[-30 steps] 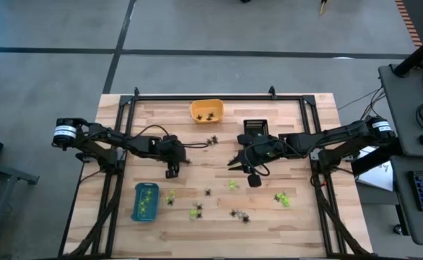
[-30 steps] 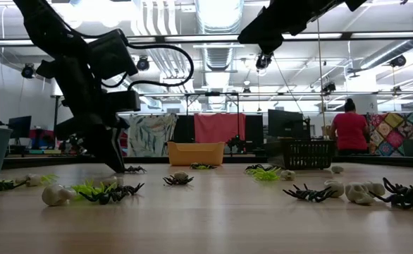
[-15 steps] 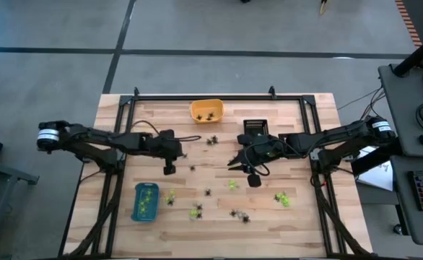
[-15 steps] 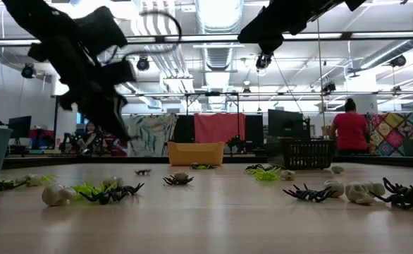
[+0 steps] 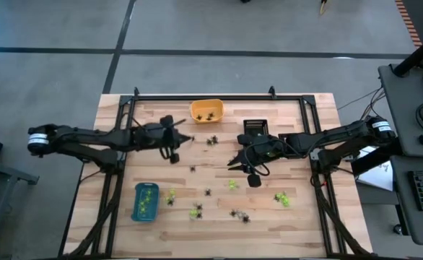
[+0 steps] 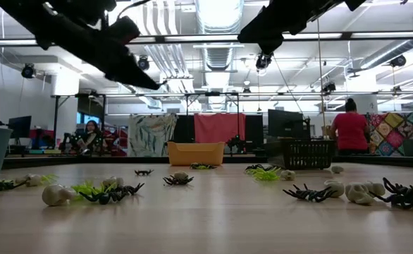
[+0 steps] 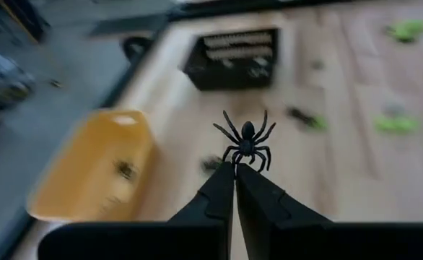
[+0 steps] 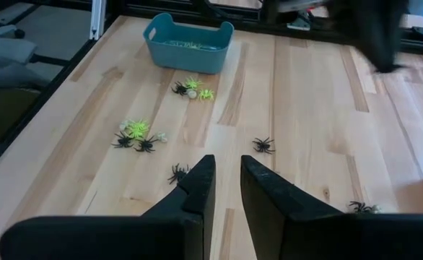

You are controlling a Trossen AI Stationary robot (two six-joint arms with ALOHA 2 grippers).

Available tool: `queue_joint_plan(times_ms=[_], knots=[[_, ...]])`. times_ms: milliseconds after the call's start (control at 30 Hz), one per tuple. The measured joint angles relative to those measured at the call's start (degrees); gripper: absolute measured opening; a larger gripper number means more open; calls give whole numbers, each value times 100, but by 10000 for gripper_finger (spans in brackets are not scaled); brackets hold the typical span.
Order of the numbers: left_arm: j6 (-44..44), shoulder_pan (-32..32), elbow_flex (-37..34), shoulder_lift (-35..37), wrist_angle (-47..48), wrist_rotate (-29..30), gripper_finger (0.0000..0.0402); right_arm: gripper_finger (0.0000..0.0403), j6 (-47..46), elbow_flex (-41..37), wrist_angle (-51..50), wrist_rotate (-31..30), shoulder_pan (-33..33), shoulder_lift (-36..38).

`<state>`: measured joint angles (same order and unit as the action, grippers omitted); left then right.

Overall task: Sort Halloween decoration
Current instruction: Put the black spider toy into the yellow bin

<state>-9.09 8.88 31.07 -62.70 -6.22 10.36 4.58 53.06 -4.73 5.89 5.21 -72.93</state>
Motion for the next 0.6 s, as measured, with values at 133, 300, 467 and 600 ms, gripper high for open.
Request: queue_joint_plan(times_ms=[133, 300, 467, 600], knots=[[-207, 661, 169, -363, -345, 23, 0, 57, 56, 0, 0, 0, 0, 0], [-366, 1431, 791, -1091, -339, -300, 0, 57, 260, 0, 3, -177, 0, 0], [-1077, 2008, 1670, -1978, -126, -955, 0, 57, 336, 0, 13, -1909, -59, 0], [-1488, 2389, 2563, -2832, 592, -1187, 0, 57, 575, 0, 22, -2341, -350, 4]])
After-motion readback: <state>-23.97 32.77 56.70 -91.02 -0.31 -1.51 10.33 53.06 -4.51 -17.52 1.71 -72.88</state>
